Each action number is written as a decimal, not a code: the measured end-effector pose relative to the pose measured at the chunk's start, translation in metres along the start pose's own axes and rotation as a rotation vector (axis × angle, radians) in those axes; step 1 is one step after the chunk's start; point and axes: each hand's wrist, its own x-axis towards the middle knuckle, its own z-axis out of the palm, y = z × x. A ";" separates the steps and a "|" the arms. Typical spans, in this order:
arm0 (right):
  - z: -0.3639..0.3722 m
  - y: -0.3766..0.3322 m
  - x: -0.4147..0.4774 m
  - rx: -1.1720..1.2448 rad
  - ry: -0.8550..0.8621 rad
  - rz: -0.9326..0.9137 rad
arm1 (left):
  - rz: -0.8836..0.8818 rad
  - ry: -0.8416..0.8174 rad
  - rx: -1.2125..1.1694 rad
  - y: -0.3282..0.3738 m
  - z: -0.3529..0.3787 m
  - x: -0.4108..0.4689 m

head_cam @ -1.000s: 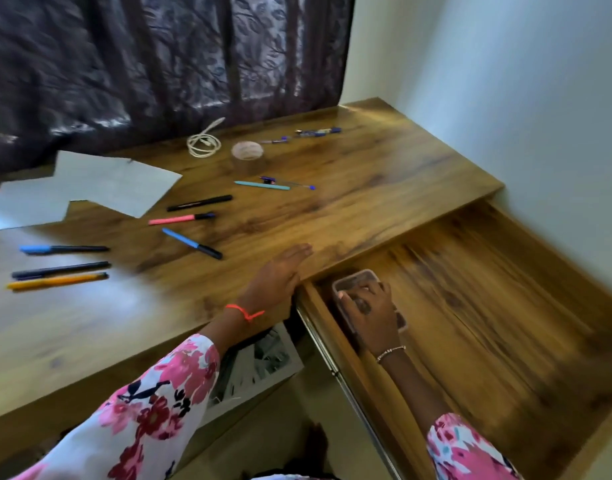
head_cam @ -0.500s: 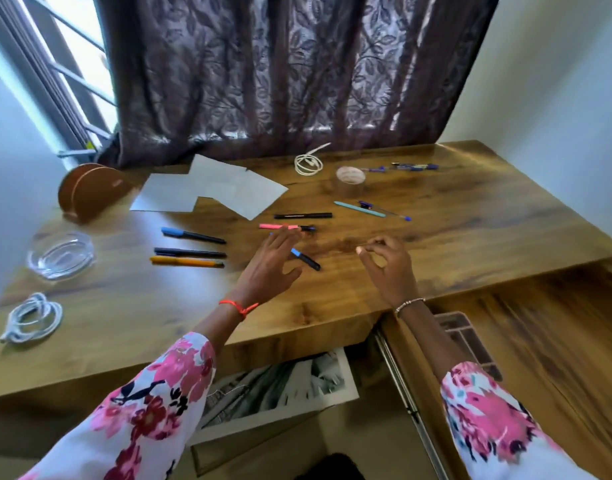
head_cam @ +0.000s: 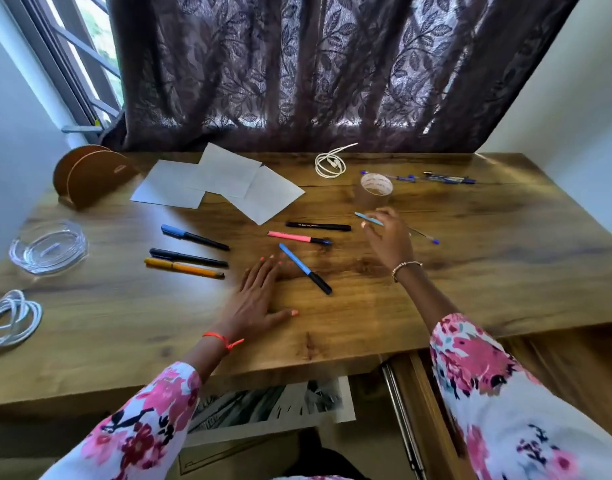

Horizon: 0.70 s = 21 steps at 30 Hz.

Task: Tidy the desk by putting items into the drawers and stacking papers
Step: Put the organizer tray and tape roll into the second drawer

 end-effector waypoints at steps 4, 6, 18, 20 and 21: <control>0.010 0.015 0.045 -0.056 -0.012 0.070 | -0.034 0.009 0.028 -0.003 0.005 0.002; 0.016 0.024 0.068 -0.105 -0.050 0.113 | -0.037 -0.002 0.046 -0.003 0.004 0.004; 0.034 0.046 0.118 -0.189 -0.013 0.278 | -0.090 -0.068 0.042 -0.004 -0.001 0.008; 0.031 0.044 0.115 -0.174 0.050 0.245 | -0.091 -0.065 0.039 -0.004 -0.001 0.008; 0.029 0.042 0.113 -0.159 0.077 0.225 | -0.088 -0.059 0.034 -0.004 0.000 0.008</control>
